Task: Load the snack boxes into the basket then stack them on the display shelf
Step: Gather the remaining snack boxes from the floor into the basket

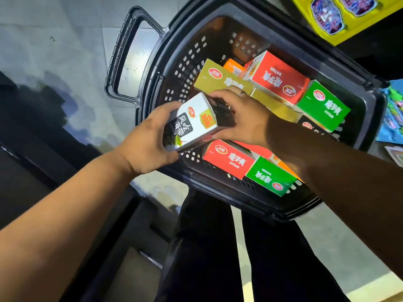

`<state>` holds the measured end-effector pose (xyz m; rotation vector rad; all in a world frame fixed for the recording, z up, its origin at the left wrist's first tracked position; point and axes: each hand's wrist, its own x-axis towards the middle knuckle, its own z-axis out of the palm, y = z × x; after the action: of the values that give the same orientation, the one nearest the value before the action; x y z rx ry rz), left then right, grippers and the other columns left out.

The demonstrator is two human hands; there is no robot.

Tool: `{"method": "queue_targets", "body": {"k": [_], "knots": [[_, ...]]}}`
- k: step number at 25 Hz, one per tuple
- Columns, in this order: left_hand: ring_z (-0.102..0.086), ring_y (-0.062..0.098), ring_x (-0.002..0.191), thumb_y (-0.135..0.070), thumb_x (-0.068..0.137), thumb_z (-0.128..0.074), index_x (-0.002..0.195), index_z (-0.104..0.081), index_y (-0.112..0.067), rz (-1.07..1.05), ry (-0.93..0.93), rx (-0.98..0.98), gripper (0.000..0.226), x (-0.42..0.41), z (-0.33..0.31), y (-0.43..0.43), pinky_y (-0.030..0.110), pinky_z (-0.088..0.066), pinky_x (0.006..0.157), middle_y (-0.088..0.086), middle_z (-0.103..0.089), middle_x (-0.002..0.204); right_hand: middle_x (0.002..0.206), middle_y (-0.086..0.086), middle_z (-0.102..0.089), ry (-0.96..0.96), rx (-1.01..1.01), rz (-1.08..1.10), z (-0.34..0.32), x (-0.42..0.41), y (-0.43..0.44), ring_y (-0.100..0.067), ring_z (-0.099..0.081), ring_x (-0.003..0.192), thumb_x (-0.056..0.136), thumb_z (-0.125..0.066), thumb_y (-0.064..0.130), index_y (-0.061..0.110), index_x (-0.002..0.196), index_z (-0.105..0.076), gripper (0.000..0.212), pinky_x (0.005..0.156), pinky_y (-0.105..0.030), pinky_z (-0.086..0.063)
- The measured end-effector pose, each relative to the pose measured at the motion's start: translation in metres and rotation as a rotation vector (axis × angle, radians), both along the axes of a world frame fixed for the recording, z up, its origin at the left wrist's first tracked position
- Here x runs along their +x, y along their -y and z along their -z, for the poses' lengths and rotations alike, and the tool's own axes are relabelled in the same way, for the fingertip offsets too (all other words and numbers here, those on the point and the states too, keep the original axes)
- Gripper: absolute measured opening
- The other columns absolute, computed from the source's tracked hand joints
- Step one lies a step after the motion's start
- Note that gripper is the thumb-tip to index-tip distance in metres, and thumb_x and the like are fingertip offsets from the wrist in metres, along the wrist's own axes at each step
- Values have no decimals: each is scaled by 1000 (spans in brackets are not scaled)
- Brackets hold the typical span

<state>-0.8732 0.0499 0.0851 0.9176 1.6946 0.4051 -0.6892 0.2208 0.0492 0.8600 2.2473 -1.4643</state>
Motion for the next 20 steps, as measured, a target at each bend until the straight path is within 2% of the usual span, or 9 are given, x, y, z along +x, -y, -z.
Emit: {"method": "queue_targets", "body": {"k": [3, 6, 9, 12, 14, 15, 16, 18, 20], "knots": [[-54, 15, 124, -4, 66, -73, 141, -37, -24, 33, 6, 45, 85, 1, 5, -15, 41, -49, 101, -3, -56, 133, 125, -2, -48, -52, 118, 88, -7, 12, 3, -23, -54, 112, 59, -83, 50, 24, 128, -52, 80, 96, -47, -46], [-50, 21, 124, -3, 73, -73, 144, -40, -24, 41, -175, 71, 81, 11, 13, -27, 37, -42, 107, 1, -51, 136, 117, -4, -51, -73, 311, 184, -13, 22, 15, -25, -51, 108, 59, -70, 61, 26, 123, -57, 75, 92, -46, -45], [-47, 8, 107, -11, 80, -73, 148, -36, -31, -10, -248, -8, 80, 25, 14, -40, 17, -36, 94, 5, -43, 136, 111, -7, -54, -3, 532, 235, -13, 18, 33, -30, -51, 104, 57, -72, 62, 23, 119, -60, 75, 84, -44, -42], [-51, -8, 90, -9, 78, -71, 143, -41, -37, -132, -142, -54, 77, 27, 20, -44, 4, -39, 86, 3, -47, 129, 116, -12, -53, 120, 569, 194, -4, 3, 42, -35, -49, 106, 58, -83, 51, 19, 124, -57, 77, 83, -43, -44], [-63, 4, 98, -12, 69, -67, 129, -51, -42, -274, 52, -55, 69, 26, 21, -42, 18, -49, 94, 0, -56, 124, 119, -13, -52, 149, 551, 160, 3, -4, 43, -35, -47, 107, 61, -85, 42, 18, 130, -55, 79, 85, -42, -44], [-66, 12, 100, -14, 67, -65, 124, -54, -43, -351, 135, -68, 64, 25, 21, -41, 26, -53, 92, -3, -61, 120, 121, -13, -51, 152, 547, 142, 6, -6, 44, -36, -47, 108, 61, -86, 39, 18, 132, -53, 81, 87, -42, -43], [-68, 13, 101, -16, 68, -65, 122, -56, -40, -427, 201, -86, 60, 25, 23, -40, 26, -55, 88, -7, -65, 117, 123, -13, -51, 161, 534, 124, 9, -7, 45, -36, -46, 110, 62, -87, 37, 18, 134, -50, 83, 89, -43, -42], [-68, 11, 103, -15, 79, -71, 130, -56, -24, -507, 227, -93, 53, 25, 31, -42, 21, -54, 86, -6, -68, 115, 126, -13, -50, 160, 526, 118, 17, -6, 48, -37, -45, 112, 63, -87, 36, 16, 135, -48, 84, 92, -43, -41], [-65, 12, 107, -7, 90, -68, 130, -56, -14, -505, 157, -82, 42, 27, 40, -46, 25, -52, 95, -2, -68, 115, 123, -13, -53, 136, 559, 143, 24, -4, 52, -37, -47, 108, 61, -88, 36, 14, 130, -53, 80, 91, -42, -41]]}}
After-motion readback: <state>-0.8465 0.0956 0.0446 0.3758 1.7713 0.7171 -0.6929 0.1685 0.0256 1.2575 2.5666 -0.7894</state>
